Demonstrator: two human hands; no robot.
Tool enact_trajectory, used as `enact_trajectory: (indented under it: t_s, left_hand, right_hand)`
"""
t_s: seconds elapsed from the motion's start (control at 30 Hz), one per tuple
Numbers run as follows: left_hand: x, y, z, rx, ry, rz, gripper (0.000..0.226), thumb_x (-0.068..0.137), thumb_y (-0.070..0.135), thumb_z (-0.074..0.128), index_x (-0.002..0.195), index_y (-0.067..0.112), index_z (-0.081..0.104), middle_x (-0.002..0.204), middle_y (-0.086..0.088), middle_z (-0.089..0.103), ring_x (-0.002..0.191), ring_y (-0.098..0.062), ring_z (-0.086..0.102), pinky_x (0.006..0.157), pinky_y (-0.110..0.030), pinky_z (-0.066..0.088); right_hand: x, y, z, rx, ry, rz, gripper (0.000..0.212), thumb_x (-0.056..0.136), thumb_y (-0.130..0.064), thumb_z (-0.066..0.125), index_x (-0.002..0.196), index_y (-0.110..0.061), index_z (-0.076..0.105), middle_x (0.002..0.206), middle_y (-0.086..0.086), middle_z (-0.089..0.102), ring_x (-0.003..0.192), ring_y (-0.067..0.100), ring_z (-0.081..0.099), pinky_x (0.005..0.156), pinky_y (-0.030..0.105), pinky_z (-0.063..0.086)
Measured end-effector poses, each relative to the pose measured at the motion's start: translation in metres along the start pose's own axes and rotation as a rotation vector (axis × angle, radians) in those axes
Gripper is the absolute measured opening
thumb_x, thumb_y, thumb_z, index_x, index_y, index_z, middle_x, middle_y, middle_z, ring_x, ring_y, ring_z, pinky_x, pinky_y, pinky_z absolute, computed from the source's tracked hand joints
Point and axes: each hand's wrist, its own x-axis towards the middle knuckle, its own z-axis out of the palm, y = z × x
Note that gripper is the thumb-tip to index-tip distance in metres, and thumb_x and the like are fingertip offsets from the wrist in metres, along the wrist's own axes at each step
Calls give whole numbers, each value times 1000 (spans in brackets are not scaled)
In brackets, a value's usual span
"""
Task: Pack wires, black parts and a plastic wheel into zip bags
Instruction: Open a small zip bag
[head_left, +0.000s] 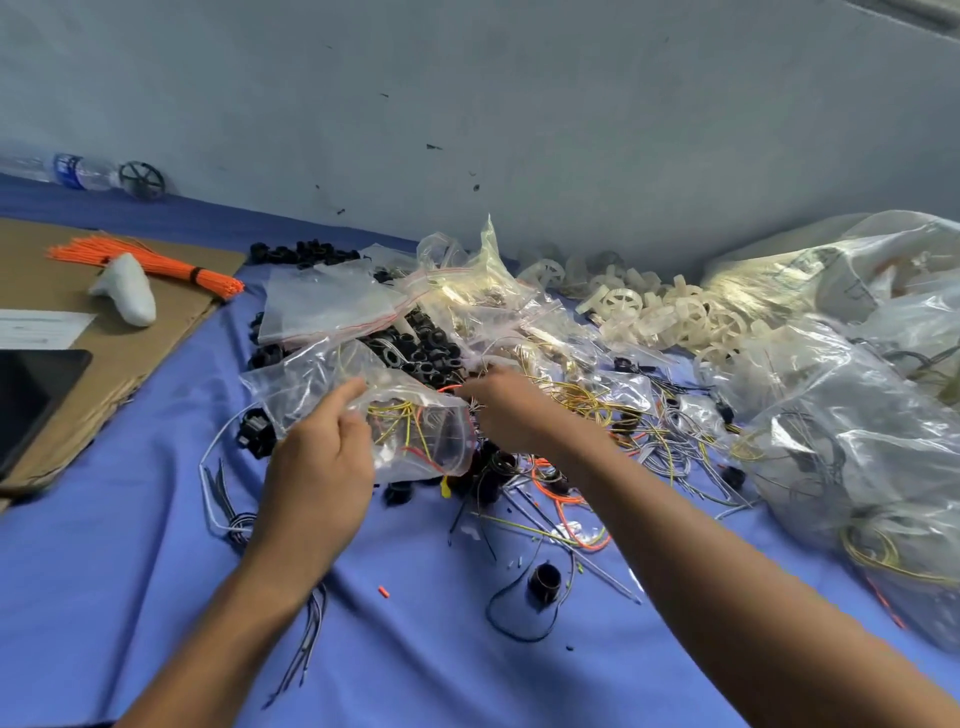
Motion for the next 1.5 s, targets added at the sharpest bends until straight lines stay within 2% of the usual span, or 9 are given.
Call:
enact_trajectory:
  t_s: [0.1,0.3,0.57,0.83,1.0,1.13,1.3,1.4,1.5]
  left_hand:
    - [-2,1,0,-9,-26,0,38,103,19,39,138,24,55,48,22,53,44,-4,48,45,-25,32]
    - [-1,-1,4,-19,-46,5,40,102,22,40,139,26,55,61,4,60,56,-18,52,56,-33,33]
    - [-4,-3,6,3,-58,23,39,102,21,42,138,27,56,48,10,52,52,-7,52,56,-34,38]
    - [-3,-2,5,6,-62,12,41,101,21,41,139,28,55,49,13,55,56,-2,55,57,-32,40]
    - [-4,-2,5,13,-67,2,41,101,21,42,139,29,54,48,9,53,52,-6,52,56,-33,38]
    - [-4,0,5,2,-95,-5,42,102,22,40,142,29,52,48,13,55,51,-6,52,55,-34,38]
    - [-4,0,5,11,-85,-6,42,102,22,41,143,29,51,51,6,52,51,-9,47,57,-34,36]
    - [-4,-1,5,13,-85,-2,42,102,22,41,142,31,51,46,7,49,50,-8,47,55,-34,36]
    - [-5,-1,5,2,-89,10,41,102,23,41,141,32,51,47,11,52,50,-7,49,54,-34,37]
  right_hand:
    - [14,13,23,-70,-40,18,36,94,-11,52,125,-28,60,118,10,46,112,30,45,94,45,45]
    - [5,27,-6,96,232,-48,26,87,-23,70,113,-27,73,99,1,52,87,17,49,73,27,35]
    - [-16,39,-28,102,319,54,20,98,-24,51,92,-11,65,79,9,67,69,26,57,61,33,40]
    - [-24,36,-39,864,271,213,10,100,-17,48,107,-16,55,90,9,70,66,17,61,55,32,48]
    - [-23,35,-43,704,396,214,19,96,-15,48,114,-20,44,81,12,72,60,18,66,59,45,56]
    - [-23,36,-51,684,350,165,59,97,-10,45,146,-38,26,89,12,69,58,17,69,53,37,58]
    - [-22,35,-62,690,201,128,20,103,-16,43,112,-22,60,81,14,73,57,21,69,51,32,55]
    - [-21,36,-71,343,327,74,11,98,-31,57,100,-29,67,65,-5,68,45,3,56,49,22,43]
    - [-21,36,-82,310,418,41,17,93,-36,63,103,-26,72,85,-7,68,60,-6,55,56,22,42]
